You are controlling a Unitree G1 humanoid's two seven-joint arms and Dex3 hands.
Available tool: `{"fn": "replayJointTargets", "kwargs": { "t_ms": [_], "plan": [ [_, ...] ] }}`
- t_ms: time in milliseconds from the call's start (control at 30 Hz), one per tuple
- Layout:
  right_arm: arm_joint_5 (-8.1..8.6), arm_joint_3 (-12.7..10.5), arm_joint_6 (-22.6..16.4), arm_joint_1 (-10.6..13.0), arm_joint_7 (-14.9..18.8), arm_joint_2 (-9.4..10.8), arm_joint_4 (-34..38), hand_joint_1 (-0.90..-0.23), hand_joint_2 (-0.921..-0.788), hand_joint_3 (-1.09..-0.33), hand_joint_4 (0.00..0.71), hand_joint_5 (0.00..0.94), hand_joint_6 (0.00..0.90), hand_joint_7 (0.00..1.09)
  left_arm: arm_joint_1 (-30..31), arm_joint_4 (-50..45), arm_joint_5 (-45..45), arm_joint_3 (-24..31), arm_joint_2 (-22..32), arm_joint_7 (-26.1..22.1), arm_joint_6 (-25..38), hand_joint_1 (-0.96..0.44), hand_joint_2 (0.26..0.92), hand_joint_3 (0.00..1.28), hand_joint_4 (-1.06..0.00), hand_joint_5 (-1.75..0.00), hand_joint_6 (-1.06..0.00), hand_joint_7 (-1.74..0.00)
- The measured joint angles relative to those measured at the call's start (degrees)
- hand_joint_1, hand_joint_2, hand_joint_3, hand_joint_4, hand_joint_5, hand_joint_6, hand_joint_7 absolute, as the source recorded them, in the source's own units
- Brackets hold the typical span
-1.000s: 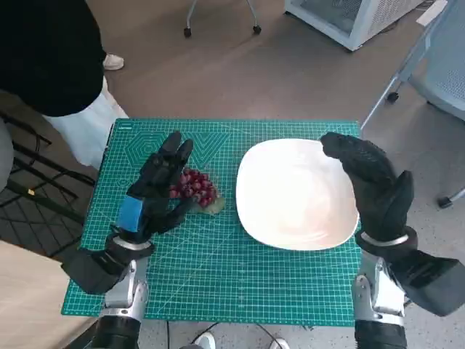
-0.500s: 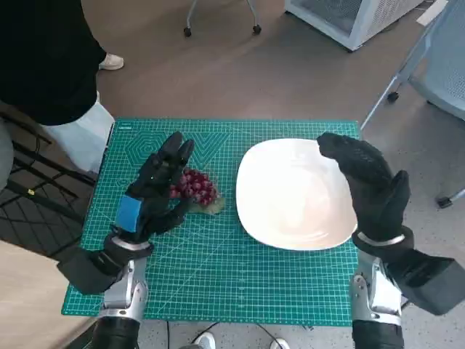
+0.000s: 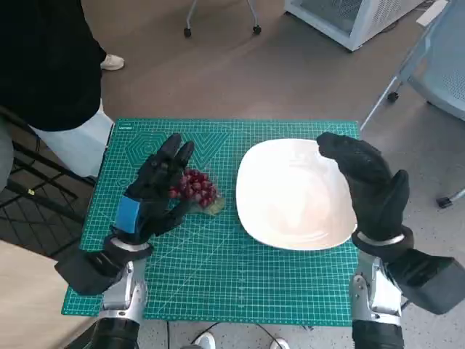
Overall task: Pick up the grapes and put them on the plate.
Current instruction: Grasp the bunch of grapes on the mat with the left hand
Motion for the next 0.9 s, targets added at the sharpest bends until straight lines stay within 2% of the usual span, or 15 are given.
{"fn": "replayJointTargets", "kwargs": {
  "t_ms": [100,167,267,367,467,633,800,900],
  "plan": [
    [0.0,0.05,0.18,0.0,0.0,0.09,-0.07,-0.515,-0.921,-0.631,0.249,0.0,-0.001,0.5,-0.01,-0.52,0.81,-0.05,0.68,0.18,0.4,-0.35,0.921,0.19,-0.19,0.0,-0.27,0.0],
    [0.0,0.1,0.21,0.0,0.0,0.16,-0.11,-0.514,-0.921,-0.631,0.249,0.0,-0.001,0.5,-0.01,-1.2,2.98,-0.17,1.98,0.72,0.84,-0.41,0.921,0.13,-0.12,0.0,-0.2,0.0],
    [-0.01,0.18,0.23,-0.01,0.0,0.23,-0.2,-0.514,-0.921,-0.63,0.249,0.0,-0.001,0.5,0.01,-2.92,9.49,-0.47,5.76,2.14,2.27,-0.52,0.907,0.07,-0.04,0.0,-0.09,0.0],
    [-0.01,0.17,0.19,-0.01,0.0,0.2,-0.25,-0.515,-0.921,-0.629,0.249,0.0,-0.001,0.5,0.08,-5.52,16.99,-0.54,9.93,3.66,4.9,-0.61,0.874,0.02,-0.01,0.0,-0.03,0.0],
    [0.0,0.13,0.14,-0.02,0.0,0.16,-0.27,-0.519,-0.921,-0.628,0.25,0.0,-0.001,0.5,0.23,-9.13,24.32,-0.55,13.26,4.86,9.18,-0.63,0.818,0.01,0.0,0.0,-0.01,0.0],
    [-0.01,0.13,0.12,-0.04,0.0,0.17,-0.31,-0.521,-0.921,-0.626,0.25,0.001,-0.001,0.5,0.31,-15.84,36.56,-1.29,16.74,5.54,19.25,-0.56,0.732,0.0,0.0,0.0,-0.01,-0.01],
    [-0.01,0.17,0.15,-0.04,-0.01,0.22,-0.32,-0.521,-0.921,-0.627,0.25,0.0,-0.001,0.5,0.46,-22.6,49.04,-4.37,18.61,5.54,31.16,-0.51,0.698,0.0,0.0,0.0,-0.05,-0.02],
    [-0.03,0.17,0.17,-0.04,-0.04,0.24,-0.32,-0.519,-0.921,-0.627,0.25,0.0,-0.001,0.5,0.5,-25.38,53.61,-6.73,19.44,5.19,36.67,-0.49,0.687,0.0,0.0,0.0,-0.07,-0.02]
  ]
}}
